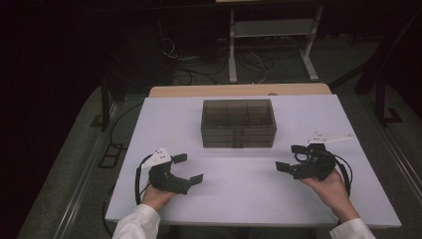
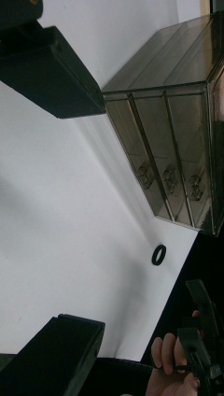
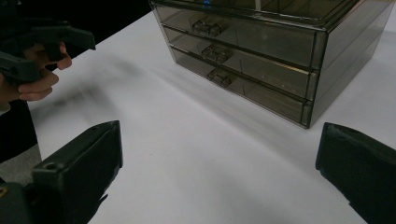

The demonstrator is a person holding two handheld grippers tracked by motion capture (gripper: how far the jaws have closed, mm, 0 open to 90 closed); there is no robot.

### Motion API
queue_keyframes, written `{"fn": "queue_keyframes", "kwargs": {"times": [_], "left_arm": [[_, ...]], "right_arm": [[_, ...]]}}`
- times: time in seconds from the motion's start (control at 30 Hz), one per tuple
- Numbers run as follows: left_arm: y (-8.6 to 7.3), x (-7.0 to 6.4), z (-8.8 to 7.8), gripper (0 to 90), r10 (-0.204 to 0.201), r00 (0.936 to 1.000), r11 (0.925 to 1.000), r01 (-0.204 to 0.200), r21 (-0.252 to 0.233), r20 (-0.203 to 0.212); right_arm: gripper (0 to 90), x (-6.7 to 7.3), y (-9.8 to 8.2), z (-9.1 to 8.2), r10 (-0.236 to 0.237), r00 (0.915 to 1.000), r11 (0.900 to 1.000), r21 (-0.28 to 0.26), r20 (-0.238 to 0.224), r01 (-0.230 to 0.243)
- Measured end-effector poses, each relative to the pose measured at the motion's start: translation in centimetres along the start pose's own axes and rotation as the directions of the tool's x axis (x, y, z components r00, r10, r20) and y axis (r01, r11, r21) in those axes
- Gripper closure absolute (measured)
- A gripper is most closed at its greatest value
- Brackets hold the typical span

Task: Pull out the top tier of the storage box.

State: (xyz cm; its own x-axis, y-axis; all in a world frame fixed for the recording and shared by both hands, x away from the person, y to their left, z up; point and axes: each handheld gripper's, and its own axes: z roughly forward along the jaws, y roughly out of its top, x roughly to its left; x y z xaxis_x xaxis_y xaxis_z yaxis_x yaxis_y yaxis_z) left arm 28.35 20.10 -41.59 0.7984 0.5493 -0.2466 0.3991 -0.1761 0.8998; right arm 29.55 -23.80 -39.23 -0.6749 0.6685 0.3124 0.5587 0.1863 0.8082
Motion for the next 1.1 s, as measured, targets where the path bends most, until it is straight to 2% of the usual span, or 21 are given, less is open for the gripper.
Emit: {"fn": "queue_keyframes", "kwargs": {"times": [1.1], "left_arm": [[0.0, 0.0, 0.0, 0.0, 0.004, 1.0, 1.0, -0.004, -0.001, 0.003]], "right_arm": [[0.2, 0.4, 1.1, 3.4, 0.035, 0.9981, 0.999, 0.03, -0.05, -0.034]]}}
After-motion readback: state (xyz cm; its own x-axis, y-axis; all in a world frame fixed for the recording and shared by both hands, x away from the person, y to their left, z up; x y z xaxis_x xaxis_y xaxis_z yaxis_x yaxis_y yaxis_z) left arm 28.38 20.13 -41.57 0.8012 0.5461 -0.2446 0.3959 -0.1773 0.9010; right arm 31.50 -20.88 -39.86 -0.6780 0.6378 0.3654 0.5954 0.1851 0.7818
